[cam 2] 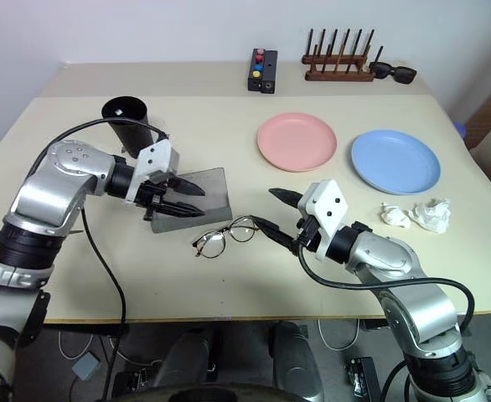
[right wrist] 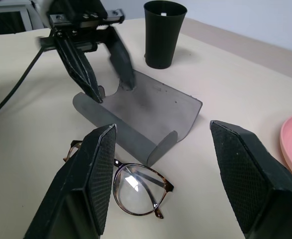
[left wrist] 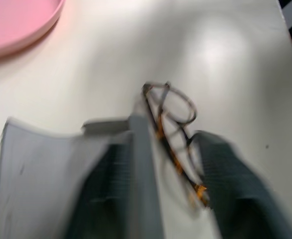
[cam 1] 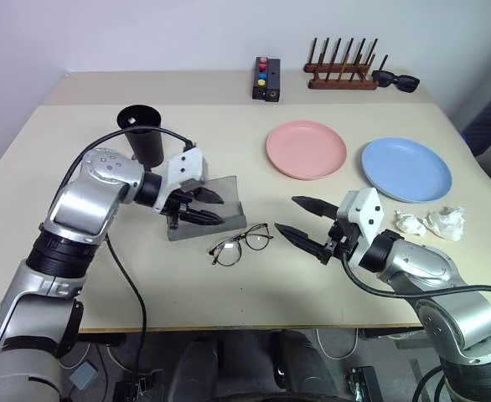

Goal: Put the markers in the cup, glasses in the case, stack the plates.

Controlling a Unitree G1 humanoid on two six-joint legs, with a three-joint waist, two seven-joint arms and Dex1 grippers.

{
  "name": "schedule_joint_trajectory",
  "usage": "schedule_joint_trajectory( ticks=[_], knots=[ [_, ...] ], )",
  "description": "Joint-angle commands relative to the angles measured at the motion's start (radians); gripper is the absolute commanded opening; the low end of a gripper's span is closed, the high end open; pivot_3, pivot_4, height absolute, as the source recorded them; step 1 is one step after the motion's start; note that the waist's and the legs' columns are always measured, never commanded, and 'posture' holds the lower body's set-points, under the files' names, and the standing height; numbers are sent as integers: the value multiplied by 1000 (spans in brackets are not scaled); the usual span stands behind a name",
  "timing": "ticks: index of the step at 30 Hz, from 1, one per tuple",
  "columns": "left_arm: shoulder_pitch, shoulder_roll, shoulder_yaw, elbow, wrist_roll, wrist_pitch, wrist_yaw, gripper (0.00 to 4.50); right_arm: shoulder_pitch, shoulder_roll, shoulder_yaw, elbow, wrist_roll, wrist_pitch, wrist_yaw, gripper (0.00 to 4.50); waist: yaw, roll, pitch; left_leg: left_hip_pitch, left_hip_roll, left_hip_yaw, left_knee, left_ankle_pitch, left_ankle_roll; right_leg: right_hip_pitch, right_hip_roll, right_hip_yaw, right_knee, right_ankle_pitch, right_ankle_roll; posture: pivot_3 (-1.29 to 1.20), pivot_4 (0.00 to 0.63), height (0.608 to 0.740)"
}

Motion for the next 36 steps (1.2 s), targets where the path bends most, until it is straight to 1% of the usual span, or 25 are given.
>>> schedule_joint_trajectory(
  ticks=[1, 4, 7, 12, 16, 21, 24, 28, 34, 36],
  knots=[
    [14, -7, -21, -55, 13, 13, 63, 1379, -4, -14, -8, -39, -2, -10, 7, 3039, 0, 0, 0, 0, 0, 0, 0, 0, 0, 0, 0, 0, 0, 0, 0, 0, 150, 735],
    [13, -4, -19, -2, 24, -4, 105, 1379, -14, -40, 16, -42, -44, -22, 20, 3039, -2, 0, 0, 0, 0, 0, 0, 0, 0, 0, 1, 0, 0, 0, 0, 0, 150, 735],
    [19, 10, -17, -7, 3, 0, 102, 1379, -14, -51, 32, -40, -55, -24, 32, 3039, -2, 0, 0, 0, 0, 1, 0, 0, 0, 0, 1, 0, 0, 0, 0, 0, 150, 735],
    [35, 35, -49, -95, -20, 58, 98, 1379, -4, -49, 53, -29, -78, -36, 46, 3039, -1, 0, 0, 0, 0, 0, 0, 0, 0, 0, 0, 0, 0, 0, 0, 0, 150, 735],
    [34, 49, -116, -181, 17, 117, 126, 1379, 0, -38, 59, -24, -88, -42, 48, 3039, 2, 0, 0, 0, 0, 0, 0, 0, 0, 0, 0, 0, -1, 0, 0, 0, 150, 735],
    [4, 14, -171, -232, 24, 211, 190, 1379, 13, -33, 62, -27, -94, -47, 47, 3039, 1, 0, 0, 0, 0, 0, 0, 0, 0, 0, 1, 0, -1, 0, 0, 0, 150, 735],
    [10, 17, -196, -240, 48, 196, 215, 2161, 20, -32, 61, -29, -95, -50, 48, 3039, 0, 0, 0, 0, 0, 1, 0, 0, 0, 0, 1, 0, -1, 0, 0, 0, 150, 735],
    [3, -4, -199, -240, 48, 245, 262, 3993, 31, -28, 67, -26, -101, -59, 49, 3039, 0, 0, 0, 0, 0, 0, 0, 0, 0, 0, 1, 0, -1, 0, 0, 0, 150, 735],
    [9, -16, -233, -295, 21, 332, 283, 3993, 32, -16, 76, -19, -112, -70, 44, 3039, 0, 0, 0, 0, 0, 0, 0, 0, 0, 0, 1, 0, -1, 0, 0, 0, 150, 735],
    [6, -12, -260, -298, 38, 354, 303, 3993, 36, -14, 77, -19, -114, -73, 43, 3039, 0, 0, 0, 0, 0, 0, 0, 0, 0, 0, 1, 0, -1, 0, 0, 0, 150, 735]
  ],
)
